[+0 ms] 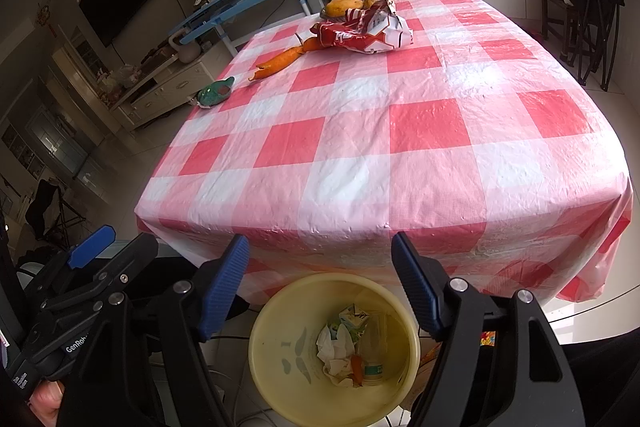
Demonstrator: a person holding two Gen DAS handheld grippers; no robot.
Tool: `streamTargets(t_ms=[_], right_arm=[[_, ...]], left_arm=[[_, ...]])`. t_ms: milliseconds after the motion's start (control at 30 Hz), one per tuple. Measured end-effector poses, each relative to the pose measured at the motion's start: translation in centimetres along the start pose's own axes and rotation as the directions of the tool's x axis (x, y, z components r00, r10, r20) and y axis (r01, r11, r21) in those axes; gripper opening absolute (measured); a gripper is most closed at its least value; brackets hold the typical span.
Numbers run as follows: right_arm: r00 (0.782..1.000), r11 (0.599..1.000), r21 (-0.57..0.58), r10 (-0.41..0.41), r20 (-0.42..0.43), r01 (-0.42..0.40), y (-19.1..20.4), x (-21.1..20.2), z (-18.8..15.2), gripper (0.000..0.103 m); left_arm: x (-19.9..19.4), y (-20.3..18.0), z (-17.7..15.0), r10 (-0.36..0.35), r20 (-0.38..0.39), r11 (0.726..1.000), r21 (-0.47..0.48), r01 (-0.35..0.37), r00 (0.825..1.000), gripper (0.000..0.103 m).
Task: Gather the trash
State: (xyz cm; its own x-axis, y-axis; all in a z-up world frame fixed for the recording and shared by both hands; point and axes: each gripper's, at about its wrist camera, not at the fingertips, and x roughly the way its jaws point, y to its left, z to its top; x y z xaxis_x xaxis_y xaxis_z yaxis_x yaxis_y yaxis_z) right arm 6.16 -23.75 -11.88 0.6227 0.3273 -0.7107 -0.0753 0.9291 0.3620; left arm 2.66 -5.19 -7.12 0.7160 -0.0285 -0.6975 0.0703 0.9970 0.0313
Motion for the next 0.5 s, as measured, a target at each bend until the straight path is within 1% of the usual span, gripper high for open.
streamTargets(t_ms=[500], right_arm=[[1.0,1.0,-0.003,-0.002,-0.002,0.002,0.11,0.15,-0.05,0.071]], left_arm=[[0.0,0.03,0.0,0.0,-0.001,1.0,0.0,0.0,1.0,0.084]])
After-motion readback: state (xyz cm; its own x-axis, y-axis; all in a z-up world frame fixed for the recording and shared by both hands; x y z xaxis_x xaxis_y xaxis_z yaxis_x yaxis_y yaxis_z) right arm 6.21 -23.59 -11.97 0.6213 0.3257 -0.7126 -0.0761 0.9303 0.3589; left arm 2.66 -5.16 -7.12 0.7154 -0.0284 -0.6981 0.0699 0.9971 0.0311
